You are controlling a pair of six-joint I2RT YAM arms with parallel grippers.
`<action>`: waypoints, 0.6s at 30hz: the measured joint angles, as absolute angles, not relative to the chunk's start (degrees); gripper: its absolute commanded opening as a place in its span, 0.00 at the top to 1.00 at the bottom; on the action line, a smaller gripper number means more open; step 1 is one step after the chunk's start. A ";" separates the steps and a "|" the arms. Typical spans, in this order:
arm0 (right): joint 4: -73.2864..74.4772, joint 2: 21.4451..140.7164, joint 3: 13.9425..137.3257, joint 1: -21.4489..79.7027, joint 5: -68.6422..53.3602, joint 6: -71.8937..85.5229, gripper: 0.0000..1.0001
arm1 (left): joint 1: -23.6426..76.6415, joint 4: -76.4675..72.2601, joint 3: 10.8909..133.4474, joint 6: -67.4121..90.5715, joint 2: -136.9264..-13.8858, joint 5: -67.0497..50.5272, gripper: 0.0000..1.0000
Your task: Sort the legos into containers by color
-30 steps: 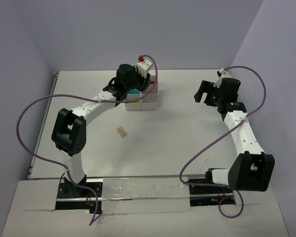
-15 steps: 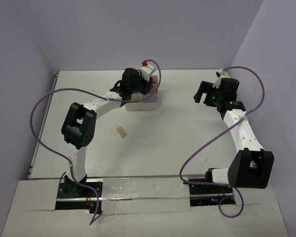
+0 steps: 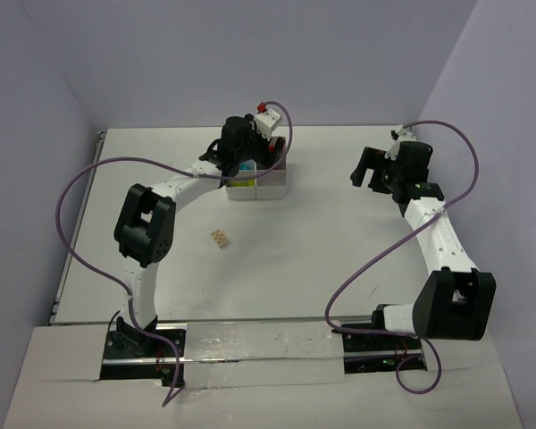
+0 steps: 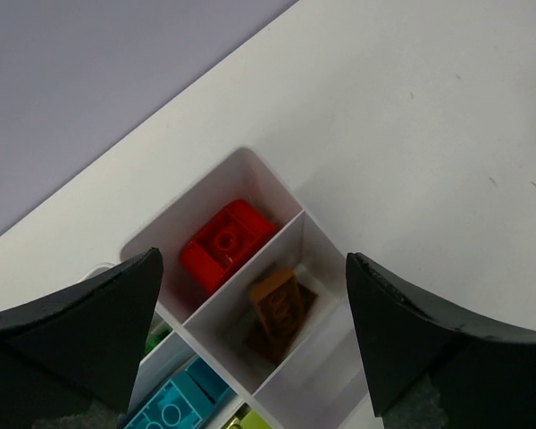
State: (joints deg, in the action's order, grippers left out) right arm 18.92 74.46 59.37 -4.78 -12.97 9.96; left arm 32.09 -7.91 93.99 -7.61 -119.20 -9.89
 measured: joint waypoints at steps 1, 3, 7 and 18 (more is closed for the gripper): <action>18.92 74.46 59.35 -4.78 -12.97 9.95 0.00 | 32.05 -7.28 94.02 -7.78 -119.01 -9.90 0.08; 18.96 74.46 59.35 -4.78 -12.99 9.79 0.00 | 31.77 -4.12 94.11 -8.40 -117.85 -11.19 0.14; 19.05 74.46 59.35 -4.78 -13.15 9.32 0.00 | 30.72 9.33 95.52 -15.08 -112.28 -18.41 0.12; 19.82 75.22 59.95 -3.43 -14.57 9.00 0.00 | 29.05 59.45 84.41 -59.59 -91.63 -27.86 0.06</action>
State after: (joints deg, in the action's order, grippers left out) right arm 19.82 75.22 59.95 -3.43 -14.57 9.00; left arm 29.05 59.45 84.41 -59.59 -91.63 -27.86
